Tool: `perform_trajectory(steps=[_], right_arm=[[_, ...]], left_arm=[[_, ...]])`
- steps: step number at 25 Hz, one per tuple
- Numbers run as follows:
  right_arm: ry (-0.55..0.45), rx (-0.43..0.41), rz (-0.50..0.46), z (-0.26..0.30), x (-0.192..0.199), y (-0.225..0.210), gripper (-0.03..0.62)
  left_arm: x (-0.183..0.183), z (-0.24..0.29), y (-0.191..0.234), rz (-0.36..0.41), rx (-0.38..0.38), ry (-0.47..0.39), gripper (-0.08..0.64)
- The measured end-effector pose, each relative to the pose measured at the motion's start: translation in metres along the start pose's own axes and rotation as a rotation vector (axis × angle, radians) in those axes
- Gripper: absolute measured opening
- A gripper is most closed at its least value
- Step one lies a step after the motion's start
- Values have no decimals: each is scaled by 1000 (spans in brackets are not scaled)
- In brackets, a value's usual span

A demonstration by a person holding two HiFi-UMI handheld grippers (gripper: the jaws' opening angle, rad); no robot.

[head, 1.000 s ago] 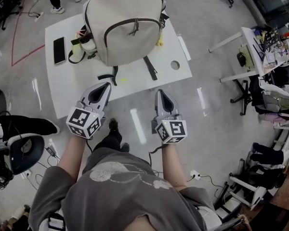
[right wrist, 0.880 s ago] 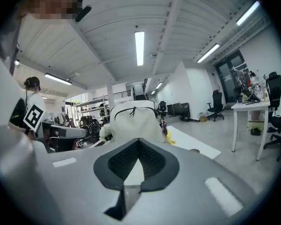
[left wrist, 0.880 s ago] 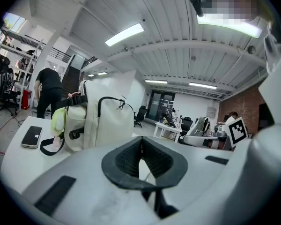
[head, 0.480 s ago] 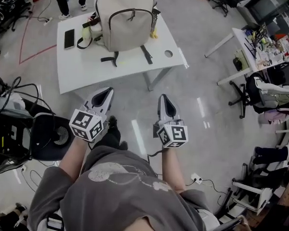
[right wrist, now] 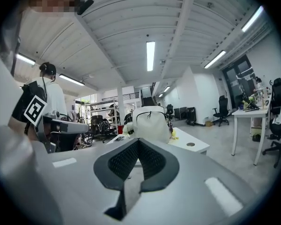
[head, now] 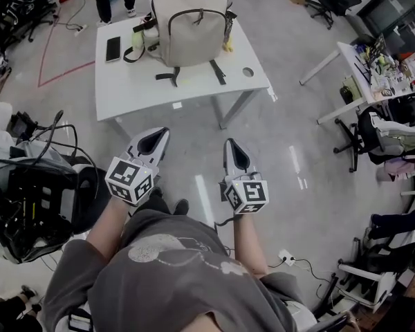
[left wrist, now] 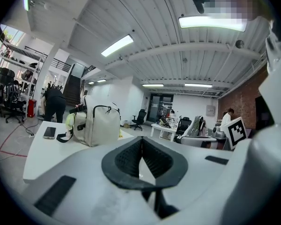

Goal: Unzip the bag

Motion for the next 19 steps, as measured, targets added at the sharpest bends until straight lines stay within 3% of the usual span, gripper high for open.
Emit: perform_trajectory(steps=[11,19], right_arm=[[13,-15,-38,52,-16,48,-2],[18,-10,-61,57,-22,52,-2]], left_arm=[[-10,-5,48,-29,11,-1,6],[-18,-4,56,-28,13,-16,6]])
Point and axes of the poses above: the fingertips, and each gripper's own axes: z forward along the fingers, y to its left, x out of its underside, the point moved 5 cm from there along -z, backward along the fingers, and after that the axes turned 8 degrees about z, right-handed, at the moved point
